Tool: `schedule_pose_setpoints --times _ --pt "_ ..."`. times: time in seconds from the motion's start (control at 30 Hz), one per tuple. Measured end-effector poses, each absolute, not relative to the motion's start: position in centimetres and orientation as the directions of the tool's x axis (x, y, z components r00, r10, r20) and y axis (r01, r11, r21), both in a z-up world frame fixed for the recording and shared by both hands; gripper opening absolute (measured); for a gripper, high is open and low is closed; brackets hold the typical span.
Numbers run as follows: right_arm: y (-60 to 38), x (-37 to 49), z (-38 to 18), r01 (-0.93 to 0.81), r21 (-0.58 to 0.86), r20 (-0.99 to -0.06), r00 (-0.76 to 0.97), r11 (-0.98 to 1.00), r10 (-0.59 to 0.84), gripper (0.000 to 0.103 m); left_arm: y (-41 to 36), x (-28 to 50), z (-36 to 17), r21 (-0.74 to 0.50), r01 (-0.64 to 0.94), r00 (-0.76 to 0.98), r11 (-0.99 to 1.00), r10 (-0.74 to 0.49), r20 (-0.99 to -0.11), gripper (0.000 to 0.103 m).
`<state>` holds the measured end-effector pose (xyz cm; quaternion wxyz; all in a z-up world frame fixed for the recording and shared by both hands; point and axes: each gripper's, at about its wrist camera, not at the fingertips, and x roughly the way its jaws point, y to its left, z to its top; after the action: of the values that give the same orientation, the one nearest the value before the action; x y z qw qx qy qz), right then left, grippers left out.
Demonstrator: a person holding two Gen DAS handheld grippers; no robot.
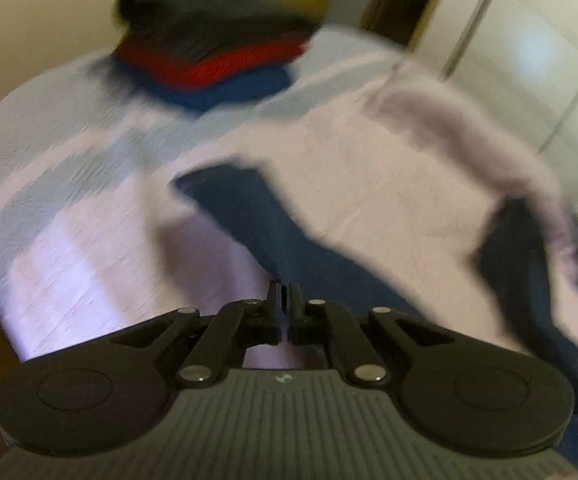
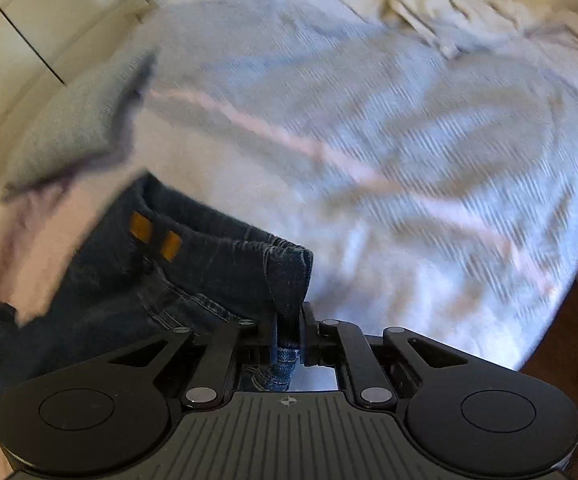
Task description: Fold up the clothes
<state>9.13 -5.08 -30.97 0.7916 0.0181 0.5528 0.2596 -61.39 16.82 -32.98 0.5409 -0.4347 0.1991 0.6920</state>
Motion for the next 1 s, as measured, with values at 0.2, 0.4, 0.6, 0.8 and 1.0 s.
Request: schedule_pose_setpoints --times 0.2,0.4,0.6,0.8,1.0 --pt "-4.9 9.1 -31.3 -0.367 0.183 -0.912 0.282 0.912 0.297 0.039 14.0 -63.3 -34.0 -0.077 -0.887 -0.134 -0.455 0.412 -0.901 0.002" --pt "-1.3 10.8 -27.1 -0.532 0.178 -0.836 0.363 0.828 0.412 0.04 18.0 -58.4 -30.7 -0.134 -0.948 -0.038 -0.29 0.519 -0.854 0.003" --pt "6.5 13.6 -27.7 -0.635 0.353 -0.788 0.194 0.687 0.585 0.04 25.2 -48.7 -30.6 -0.304 -0.944 0.171 -0.129 0.596 -0.784 0.006" --pt "14.0 17.8 -30.4 -0.676 0.424 -0.769 0.083 0.602 0.634 0.04 30.4 -41.7 -30.4 -0.332 -0.943 0.246 -0.027 0.616 -0.748 0.013" --pt "19.5 22.9 -35.3 -0.58 0.556 -0.756 -0.054 0.596 0.652 0.04 32.2 -39.6 -31.1 -0.318 -0.944 0.205 -0.084 0.606 -0.769 0.013"
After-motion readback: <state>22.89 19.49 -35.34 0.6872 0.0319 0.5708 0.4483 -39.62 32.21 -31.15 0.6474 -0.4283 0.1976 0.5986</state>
